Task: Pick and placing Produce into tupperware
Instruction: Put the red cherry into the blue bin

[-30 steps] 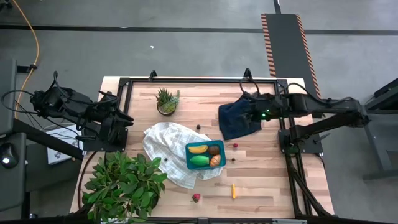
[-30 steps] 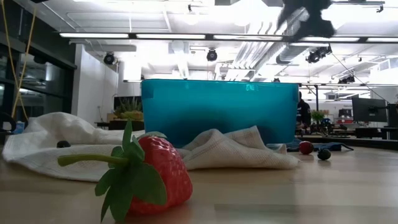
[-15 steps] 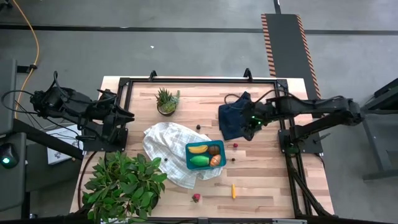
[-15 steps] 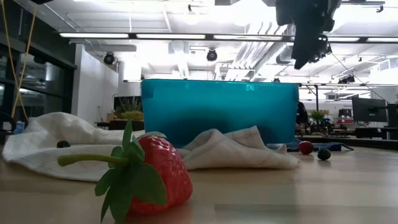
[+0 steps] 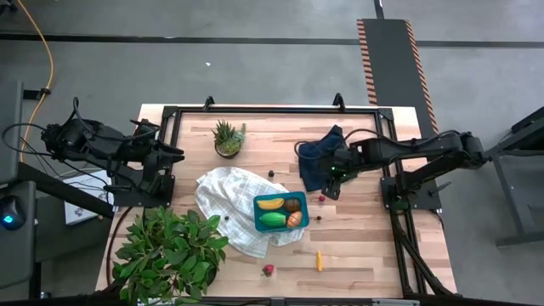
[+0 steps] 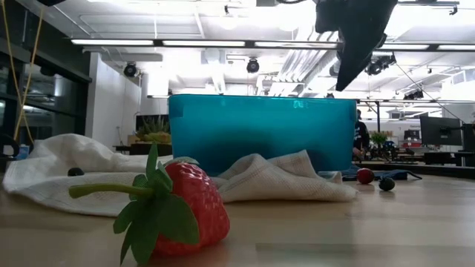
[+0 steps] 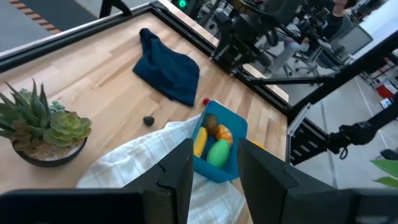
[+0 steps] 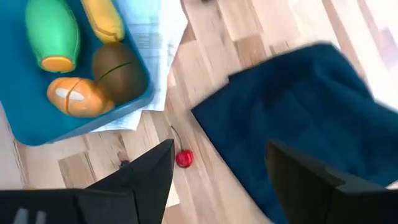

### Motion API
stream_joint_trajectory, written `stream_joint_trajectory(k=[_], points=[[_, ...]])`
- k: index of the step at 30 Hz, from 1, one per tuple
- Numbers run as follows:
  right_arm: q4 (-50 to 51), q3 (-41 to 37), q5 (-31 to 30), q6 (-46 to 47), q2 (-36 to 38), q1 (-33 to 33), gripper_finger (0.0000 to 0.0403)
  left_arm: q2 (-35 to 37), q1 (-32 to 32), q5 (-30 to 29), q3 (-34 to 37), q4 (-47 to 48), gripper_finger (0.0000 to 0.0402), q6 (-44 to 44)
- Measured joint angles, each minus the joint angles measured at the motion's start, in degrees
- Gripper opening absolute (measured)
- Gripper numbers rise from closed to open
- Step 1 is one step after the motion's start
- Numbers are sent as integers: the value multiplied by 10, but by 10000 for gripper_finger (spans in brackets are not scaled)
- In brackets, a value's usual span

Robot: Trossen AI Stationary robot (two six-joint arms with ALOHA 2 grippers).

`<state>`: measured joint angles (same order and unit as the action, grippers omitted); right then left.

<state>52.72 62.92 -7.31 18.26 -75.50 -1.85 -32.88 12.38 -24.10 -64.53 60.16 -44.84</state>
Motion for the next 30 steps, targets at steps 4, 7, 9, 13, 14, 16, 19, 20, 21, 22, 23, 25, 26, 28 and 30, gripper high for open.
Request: stream_joint_trajectory(k=[4,7,9,13,14,16,19,20,21,22,23,25,26,28,30], points=[[-9,0,-36,-28,0,-23,240,0,0,-8,0,0,111,0],[-13,0,-43,-44,0,-31,240,0,0,-11,0,0,111,0],[-17,0,-42,-53,0,-32,240,0,0,-18,0,0,111,0],[-16,0,-42,-75,0,-32,240,0,0,-27,0,0,111,0],[-17,-1,-42,-82,0,-32,240,0,0,-27,0,0,111,0],[-38,-14,-42,-91,1,-32,240,0,0,-27,0,0,111,0],[-80,-61,-33,-81,10,-31,240,0,0,-27,0,0,111,0],[-95,-74,-30,-78,10,-30,240,0,0,-27,0,0,111,0],[-107,-85,-29,-72,10,-31,240,0,0,-27,0,0,111,0],[-113,-94,-27,-65,10,-32,240,0,0,-26,0,0,111,0],[-120,-102,-26,-61,11,-34,240,0,0,-26,0,0,111,0],[-143,-117,-22,-49,11,-36,240,0,0,-27,0,0,111,0],[-149,-125,-20,-44,11,-38,240,0,0,-29,0,0,111,0],[-164,-144,-10,-42,12,-40,240,0,0,-38,0,0,111,4],[-189,-164,5,-42,12,-42,240,0,0,-41,0,0,111,9]])
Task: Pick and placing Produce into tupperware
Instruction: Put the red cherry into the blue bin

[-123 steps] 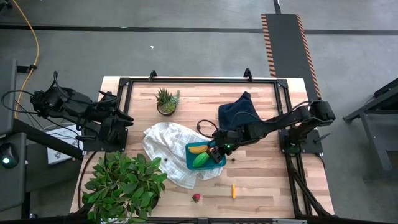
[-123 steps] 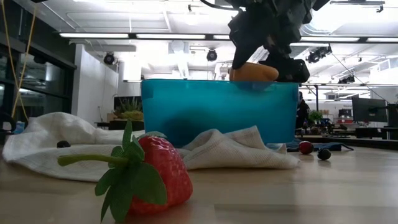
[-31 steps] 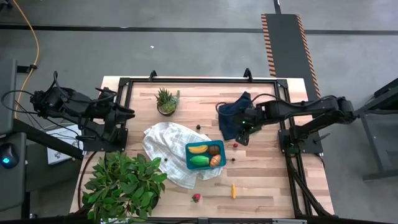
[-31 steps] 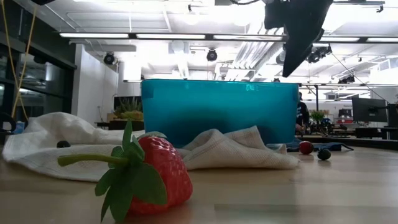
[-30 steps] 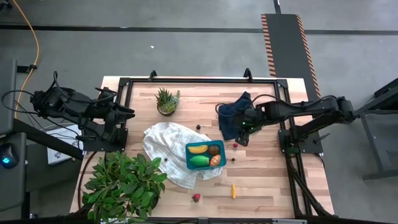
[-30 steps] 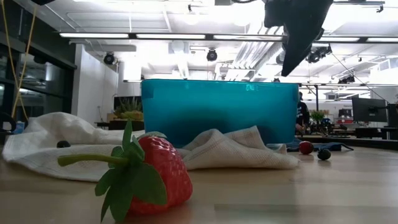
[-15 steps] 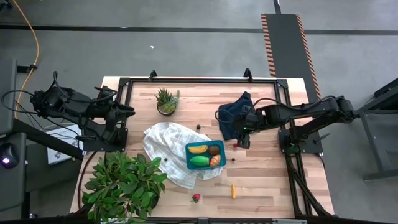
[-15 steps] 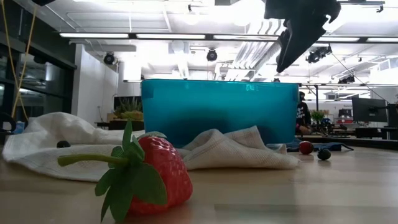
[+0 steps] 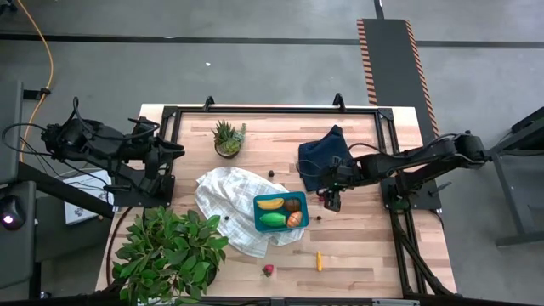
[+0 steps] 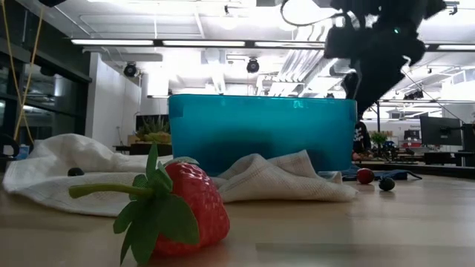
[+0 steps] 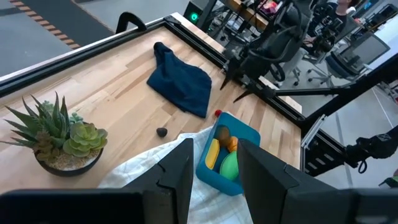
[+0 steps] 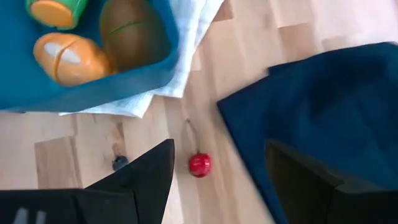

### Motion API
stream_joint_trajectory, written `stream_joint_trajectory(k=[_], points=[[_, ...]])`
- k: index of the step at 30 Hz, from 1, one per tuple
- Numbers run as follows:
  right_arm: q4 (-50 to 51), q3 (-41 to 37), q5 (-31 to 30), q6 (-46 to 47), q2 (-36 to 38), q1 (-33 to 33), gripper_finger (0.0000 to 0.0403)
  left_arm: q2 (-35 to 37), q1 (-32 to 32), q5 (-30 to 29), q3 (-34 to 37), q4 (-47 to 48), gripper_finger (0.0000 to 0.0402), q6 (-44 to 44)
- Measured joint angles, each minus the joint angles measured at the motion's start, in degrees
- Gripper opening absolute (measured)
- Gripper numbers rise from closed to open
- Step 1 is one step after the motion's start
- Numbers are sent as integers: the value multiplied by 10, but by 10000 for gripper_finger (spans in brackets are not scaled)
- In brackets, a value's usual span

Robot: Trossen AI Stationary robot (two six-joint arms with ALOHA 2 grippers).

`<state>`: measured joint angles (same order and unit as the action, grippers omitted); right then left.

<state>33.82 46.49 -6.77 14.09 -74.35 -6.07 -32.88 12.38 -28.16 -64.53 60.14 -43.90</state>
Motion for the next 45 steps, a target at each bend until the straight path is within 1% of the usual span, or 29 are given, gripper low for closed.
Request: stream_joint_trajectory(k=[2,6,11,16,20,26,35,39,45], points=[[-25,-22,13,-3,0,-1,240,0,0,0,0,0,111,0],[-69,-66,15,-23,0,-1,240,0,0,0,0,0,111,-1],[-89,-96,15,-54,0,-1,240,0,0,1,0,0,111,-16],[-106,-106,20,-84,0,-1,240,0,0,1,0,-1,111,-16],[-136,-118,40,-87,-1,-1,240,0,0,2,0,-1,111,-21],[-147,-122,40,-91,-12,-1,240,0,0,2,0,-1,111,-31],[-175,-122,49,-102,-76,-1,239,0,0,3,0,-1,111,-34],[-176,-122,49,-101,-83,-1,225,0,0,3,0,-1,111,-44],[-182,-122,49,-101,-83,-1,187,0,0,3,0,-1,111,-44]])
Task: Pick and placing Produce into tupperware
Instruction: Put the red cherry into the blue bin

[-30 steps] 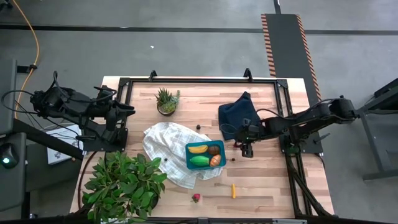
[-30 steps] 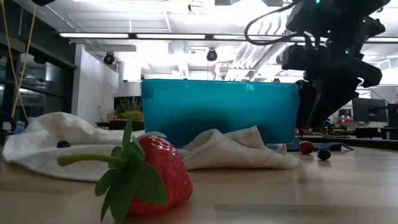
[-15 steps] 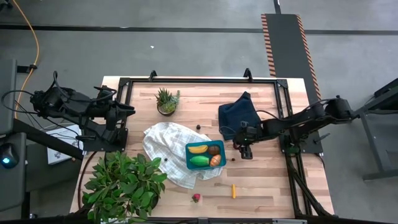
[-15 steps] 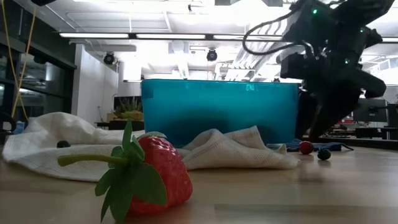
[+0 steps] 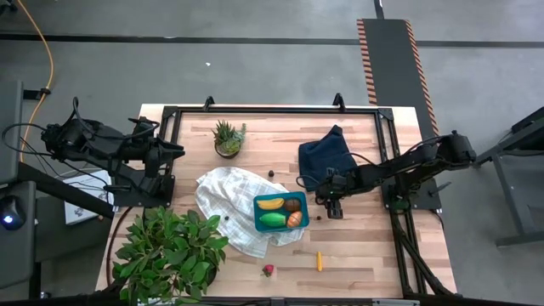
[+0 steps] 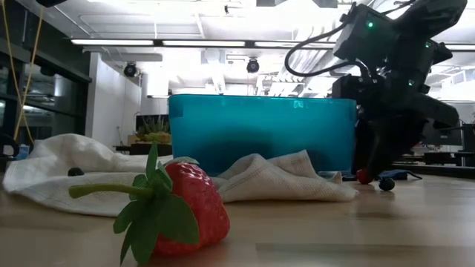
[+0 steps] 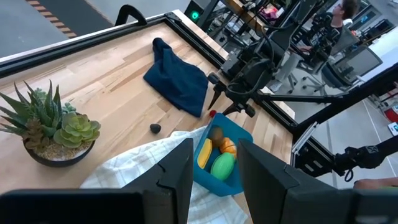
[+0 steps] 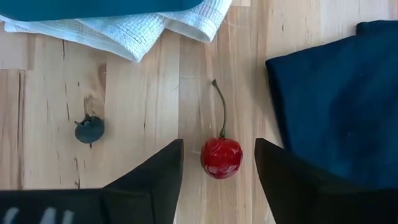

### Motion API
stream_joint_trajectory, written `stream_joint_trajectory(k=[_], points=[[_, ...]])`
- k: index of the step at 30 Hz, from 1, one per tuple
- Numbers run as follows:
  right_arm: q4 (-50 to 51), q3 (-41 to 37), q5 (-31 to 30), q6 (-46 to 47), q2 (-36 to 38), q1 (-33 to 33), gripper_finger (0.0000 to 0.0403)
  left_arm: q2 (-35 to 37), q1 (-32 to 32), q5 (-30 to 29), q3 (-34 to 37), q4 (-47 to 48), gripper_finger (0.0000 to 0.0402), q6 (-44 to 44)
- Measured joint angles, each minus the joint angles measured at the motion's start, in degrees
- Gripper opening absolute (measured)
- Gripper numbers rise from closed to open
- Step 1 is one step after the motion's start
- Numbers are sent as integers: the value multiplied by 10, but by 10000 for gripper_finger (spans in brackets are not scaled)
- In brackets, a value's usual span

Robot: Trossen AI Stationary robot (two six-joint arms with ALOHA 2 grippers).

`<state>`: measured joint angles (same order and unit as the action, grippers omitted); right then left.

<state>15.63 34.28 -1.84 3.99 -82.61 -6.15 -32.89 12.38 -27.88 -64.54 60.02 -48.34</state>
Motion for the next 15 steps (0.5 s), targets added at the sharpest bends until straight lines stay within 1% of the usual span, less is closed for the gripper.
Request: stream_joint_trajectory(k=[6,15], points=[[0,0,5,0,0,0,161,0,0,0,0,0,111,0],[3,0,13,2,0,2,156,0,0,0,0,0,111,0]])
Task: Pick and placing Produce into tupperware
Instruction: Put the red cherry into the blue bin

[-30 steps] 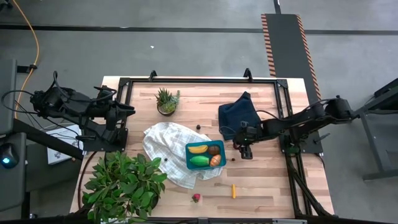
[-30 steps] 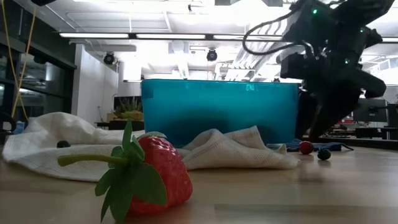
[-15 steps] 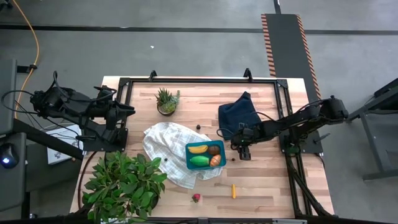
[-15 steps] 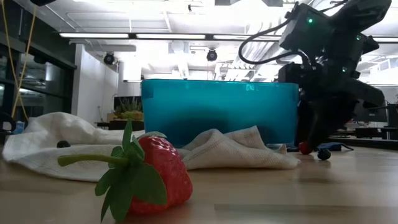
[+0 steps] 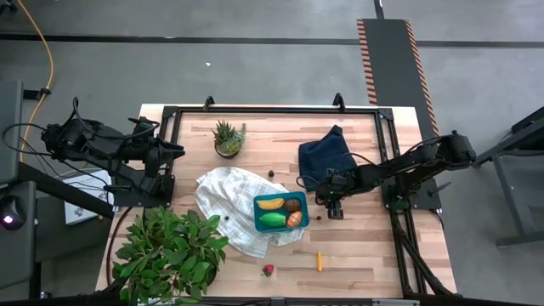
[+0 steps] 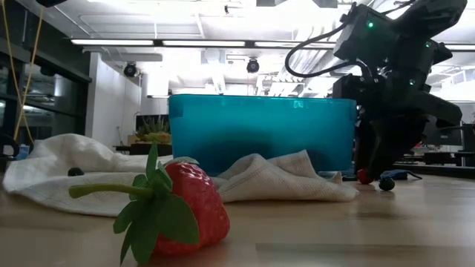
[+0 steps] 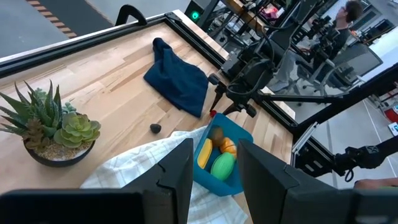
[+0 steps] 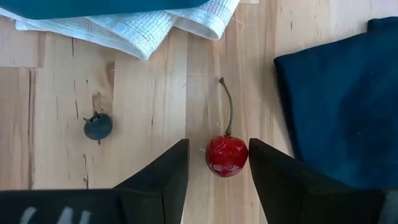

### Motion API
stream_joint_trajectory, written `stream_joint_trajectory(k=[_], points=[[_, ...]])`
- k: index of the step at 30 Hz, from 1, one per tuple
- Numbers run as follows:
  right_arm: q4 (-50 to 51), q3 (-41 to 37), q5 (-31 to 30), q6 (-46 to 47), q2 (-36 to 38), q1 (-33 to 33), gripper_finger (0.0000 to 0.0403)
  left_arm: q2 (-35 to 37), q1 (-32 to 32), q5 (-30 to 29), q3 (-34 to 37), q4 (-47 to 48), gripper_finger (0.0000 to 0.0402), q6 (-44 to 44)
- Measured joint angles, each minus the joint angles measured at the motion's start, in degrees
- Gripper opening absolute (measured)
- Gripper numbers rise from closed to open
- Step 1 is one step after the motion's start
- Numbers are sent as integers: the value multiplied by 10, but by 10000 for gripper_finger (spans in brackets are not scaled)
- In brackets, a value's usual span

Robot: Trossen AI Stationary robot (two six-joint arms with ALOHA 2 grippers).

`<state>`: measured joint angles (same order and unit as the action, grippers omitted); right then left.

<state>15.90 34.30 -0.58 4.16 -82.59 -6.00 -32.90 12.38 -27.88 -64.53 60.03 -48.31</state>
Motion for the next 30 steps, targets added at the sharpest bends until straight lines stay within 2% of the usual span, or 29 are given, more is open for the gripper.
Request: stream_joint_trajectory(k=[8,15,30], points=[[13,0,-4,0,0,0,153,0,0,0,0,0,111,0],[10,2,-2,5,-23,0,132,0,0,3,0,0,111,0],[-3,1,-1,14,-24,0,87,0,0,4,0,0,111,0]])
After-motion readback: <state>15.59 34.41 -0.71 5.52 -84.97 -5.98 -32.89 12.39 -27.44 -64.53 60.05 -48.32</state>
